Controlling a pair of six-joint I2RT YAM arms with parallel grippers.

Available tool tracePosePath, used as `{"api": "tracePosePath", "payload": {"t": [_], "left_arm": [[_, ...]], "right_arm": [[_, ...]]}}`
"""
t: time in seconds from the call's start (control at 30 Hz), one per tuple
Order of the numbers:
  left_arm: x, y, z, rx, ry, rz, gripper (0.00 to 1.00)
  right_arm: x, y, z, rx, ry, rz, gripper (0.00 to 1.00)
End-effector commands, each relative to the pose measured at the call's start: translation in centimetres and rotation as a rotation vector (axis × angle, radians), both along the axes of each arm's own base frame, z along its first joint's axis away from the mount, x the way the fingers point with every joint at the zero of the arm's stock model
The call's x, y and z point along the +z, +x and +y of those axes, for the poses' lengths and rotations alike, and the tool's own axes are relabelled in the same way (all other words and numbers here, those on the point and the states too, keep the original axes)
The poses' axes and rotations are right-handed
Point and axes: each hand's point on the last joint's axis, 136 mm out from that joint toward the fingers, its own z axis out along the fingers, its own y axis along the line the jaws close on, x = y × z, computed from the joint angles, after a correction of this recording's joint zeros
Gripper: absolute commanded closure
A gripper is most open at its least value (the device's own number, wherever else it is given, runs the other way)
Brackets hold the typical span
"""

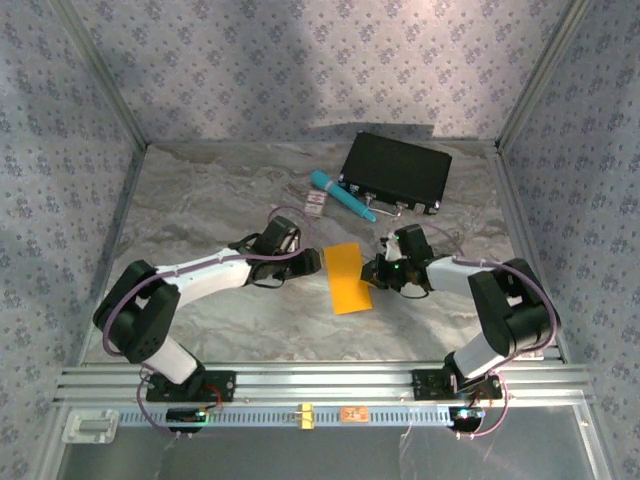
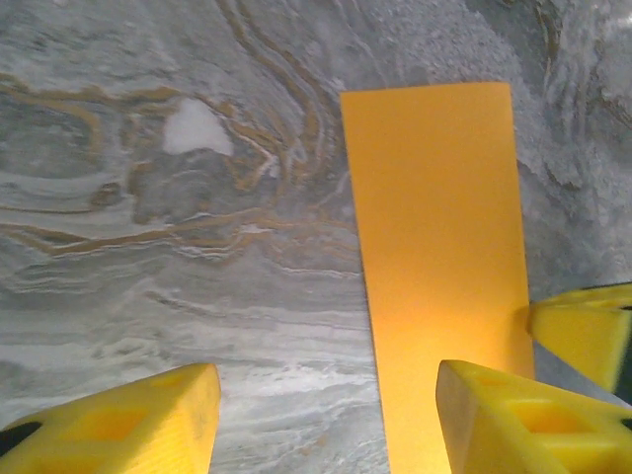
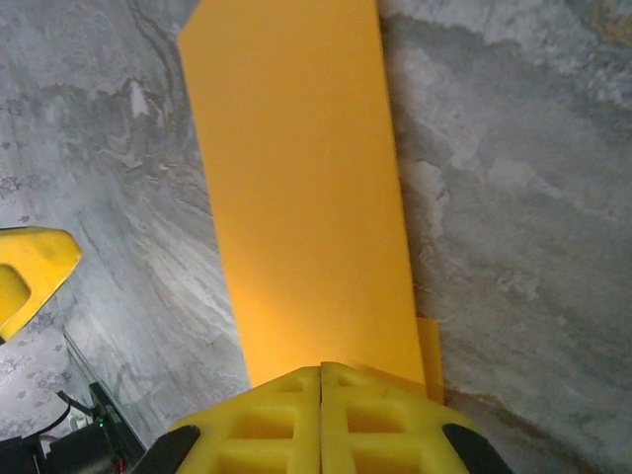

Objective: Fold a paper plane with a square sheet of paper (pick it up from the middle)
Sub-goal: Turn over the paper at the center of the table, then third fold the triangle at the center of the table.

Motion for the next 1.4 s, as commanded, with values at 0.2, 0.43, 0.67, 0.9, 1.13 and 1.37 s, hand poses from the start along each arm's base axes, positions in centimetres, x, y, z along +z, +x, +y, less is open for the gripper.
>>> {"api": "tracePosePath", "payload": {"t": [0.2, 0.43, 0.67, 0.9, 1.13, 1.37], "left_arm": [[-0.1, -0.3, -3.6, -0.064, -0.118, 0.066, 0.44], [-1.4, -0.6, -4.9, -0.100, -0.137, 0.122, 0.53], [-2.5, -0.7, -5.9, -0.098, -0.171, 0.178, 0.60], [-3.0, -0.9, -6.3, -0.080, -0.211, 0.201, 0.65], [-3.8, -1.0, -6.1, -0.061, -0.203, 0.223, 0.69], [-4.4, -1.2, -5.6, -0.053, -0.161, 0.233, 0.66]], "right_arm": [[-3.7, -1.4, -0.9, -0.085, 0.014, 0.135, 0.94], [-3.8, -1.6, -1.1, -0.114, 0.005, 0.142, 0.94], [-4.3, -1.8, -1.5, -0.128, -0.022, 0.157, 0.93], [-4.3, -2.0, -1.5, -0.126, -0.022, 0.158, 0.93], [-4.5, -2.1, -1.6, -0.129, -0.027, 0.160, 0.93], [-4.4, -2.1, -1.7, -0.131, -0.028, 0.156, 0.93]]}}
